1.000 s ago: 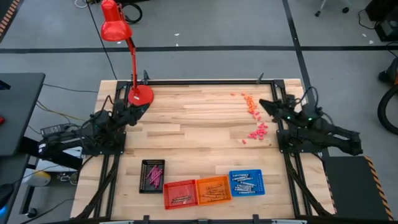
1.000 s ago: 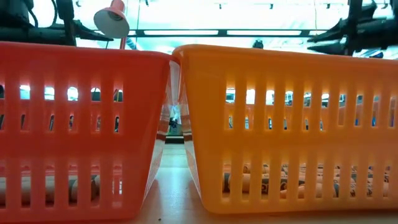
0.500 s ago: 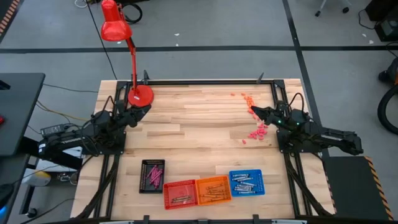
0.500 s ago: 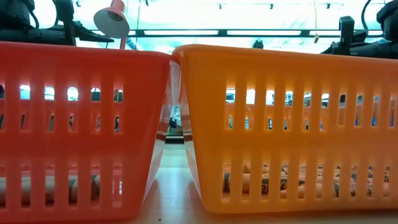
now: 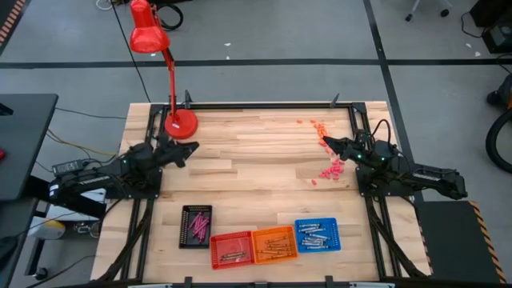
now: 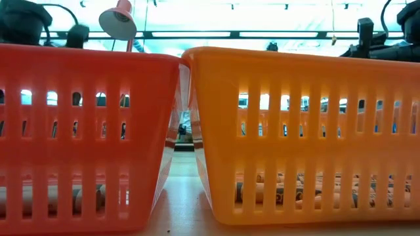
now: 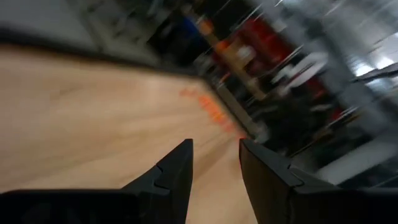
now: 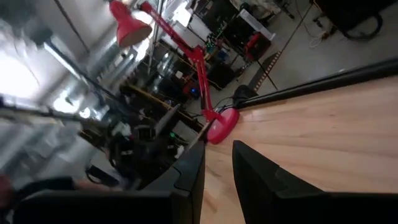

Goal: Sort crayons
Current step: Return to Home Position

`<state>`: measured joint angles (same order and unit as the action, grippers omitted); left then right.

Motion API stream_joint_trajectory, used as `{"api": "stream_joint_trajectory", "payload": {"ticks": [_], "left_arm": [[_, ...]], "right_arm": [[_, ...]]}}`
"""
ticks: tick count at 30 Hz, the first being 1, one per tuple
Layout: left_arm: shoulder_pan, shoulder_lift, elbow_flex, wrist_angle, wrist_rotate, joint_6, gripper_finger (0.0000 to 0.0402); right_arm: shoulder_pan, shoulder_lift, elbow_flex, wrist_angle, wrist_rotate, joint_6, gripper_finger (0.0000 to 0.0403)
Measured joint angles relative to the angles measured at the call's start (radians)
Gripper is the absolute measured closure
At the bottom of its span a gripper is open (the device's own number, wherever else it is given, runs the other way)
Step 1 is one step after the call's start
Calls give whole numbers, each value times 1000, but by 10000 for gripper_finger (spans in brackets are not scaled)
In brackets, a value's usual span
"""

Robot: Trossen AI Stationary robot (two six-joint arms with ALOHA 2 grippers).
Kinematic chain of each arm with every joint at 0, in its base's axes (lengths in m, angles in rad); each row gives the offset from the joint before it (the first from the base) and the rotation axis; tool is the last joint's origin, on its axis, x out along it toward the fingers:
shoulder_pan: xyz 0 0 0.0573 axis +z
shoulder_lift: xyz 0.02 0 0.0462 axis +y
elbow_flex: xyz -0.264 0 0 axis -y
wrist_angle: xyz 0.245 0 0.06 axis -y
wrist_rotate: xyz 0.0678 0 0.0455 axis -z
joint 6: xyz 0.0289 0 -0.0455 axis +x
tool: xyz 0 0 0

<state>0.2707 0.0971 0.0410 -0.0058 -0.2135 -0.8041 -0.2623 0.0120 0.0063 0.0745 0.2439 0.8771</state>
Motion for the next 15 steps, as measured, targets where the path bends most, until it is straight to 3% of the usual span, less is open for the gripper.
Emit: {"api": "stream_joint_trajectory", "payload": {"ticks": [3, 9, 15], "left_arm": [[0, 20, 6, -62, 18, 54, 260], [0, 48, 6, -67, 25, 398, 260], [0, 47, 6, -66, 24, 453, 260]], "right_arm": [[0, 1, 0, -16, -23, -117, 316], [0, 1, 0, -23, -36, -455, 316], [0, 1, 0, -18, -36, -474, 316]]}}
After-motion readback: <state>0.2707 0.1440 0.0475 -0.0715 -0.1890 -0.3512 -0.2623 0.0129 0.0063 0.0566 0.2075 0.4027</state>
